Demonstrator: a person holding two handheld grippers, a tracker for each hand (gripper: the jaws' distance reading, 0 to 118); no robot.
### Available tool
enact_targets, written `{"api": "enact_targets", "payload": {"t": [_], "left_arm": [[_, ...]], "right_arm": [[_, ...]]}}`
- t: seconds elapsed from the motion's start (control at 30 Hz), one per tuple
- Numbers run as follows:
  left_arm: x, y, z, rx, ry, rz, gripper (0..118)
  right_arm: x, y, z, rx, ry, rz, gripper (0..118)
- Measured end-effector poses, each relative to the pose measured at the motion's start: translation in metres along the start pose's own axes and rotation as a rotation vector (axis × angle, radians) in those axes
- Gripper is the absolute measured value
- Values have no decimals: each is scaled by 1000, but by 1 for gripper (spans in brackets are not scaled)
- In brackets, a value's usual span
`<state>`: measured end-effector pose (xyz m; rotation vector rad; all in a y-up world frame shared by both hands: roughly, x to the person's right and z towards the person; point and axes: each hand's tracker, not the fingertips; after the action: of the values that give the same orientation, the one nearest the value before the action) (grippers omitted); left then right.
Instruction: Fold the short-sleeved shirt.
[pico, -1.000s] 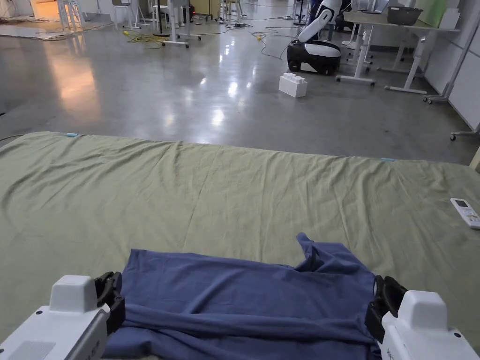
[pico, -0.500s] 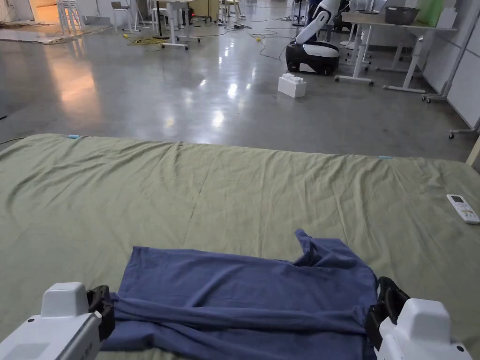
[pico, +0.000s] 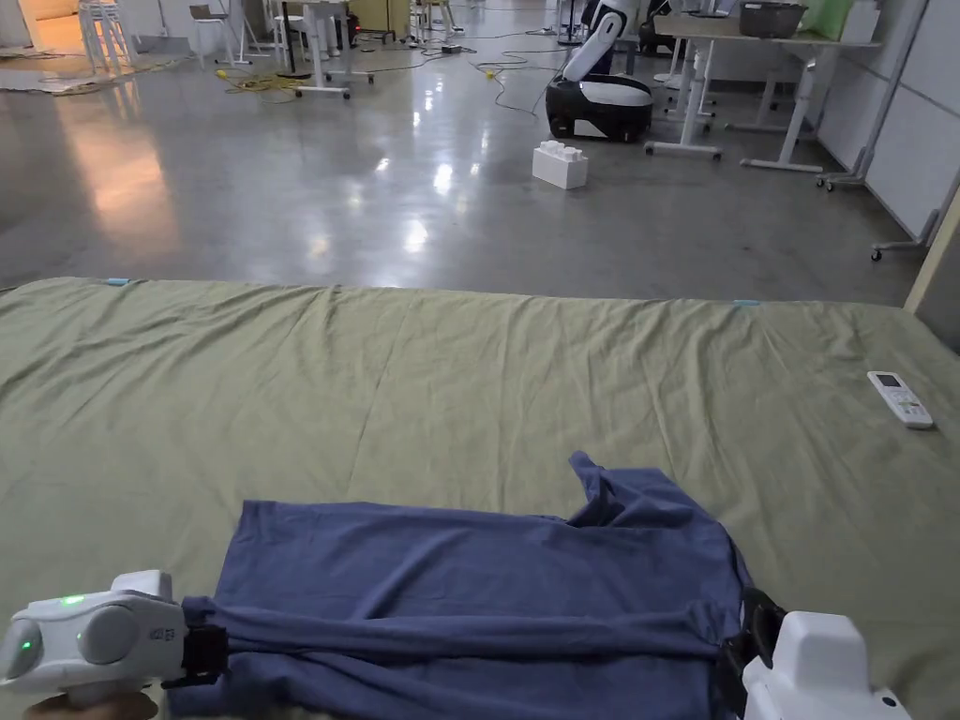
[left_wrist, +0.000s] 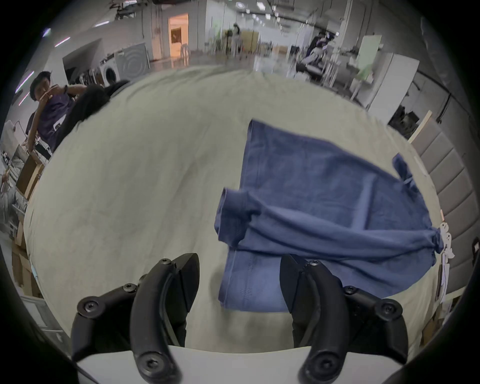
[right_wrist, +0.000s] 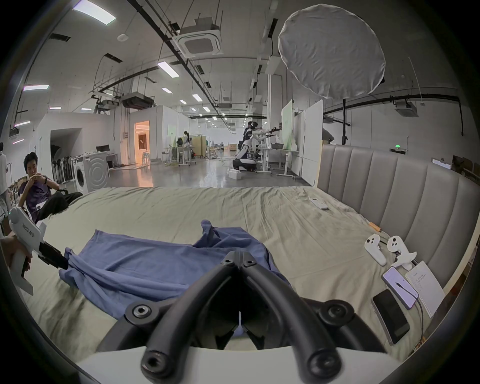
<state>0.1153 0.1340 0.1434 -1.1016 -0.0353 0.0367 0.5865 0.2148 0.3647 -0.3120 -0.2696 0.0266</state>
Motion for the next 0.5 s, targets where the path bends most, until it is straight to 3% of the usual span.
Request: {"api": "enact_targets", "payload": {"t": [0.13,0.33,0.5], "left_arm": [[5,-4,-21,-114,24,-44,66],[23,-16,-14,-50,90,-94,65],[27,-20,-13,-37,75,-102,43]], "right_arm": [[5,-6,1,-27,-8,3,0],[10,-12,0,-67,-18,-9,0],[12,-18,-3,-97,-16,-16,0]]}}
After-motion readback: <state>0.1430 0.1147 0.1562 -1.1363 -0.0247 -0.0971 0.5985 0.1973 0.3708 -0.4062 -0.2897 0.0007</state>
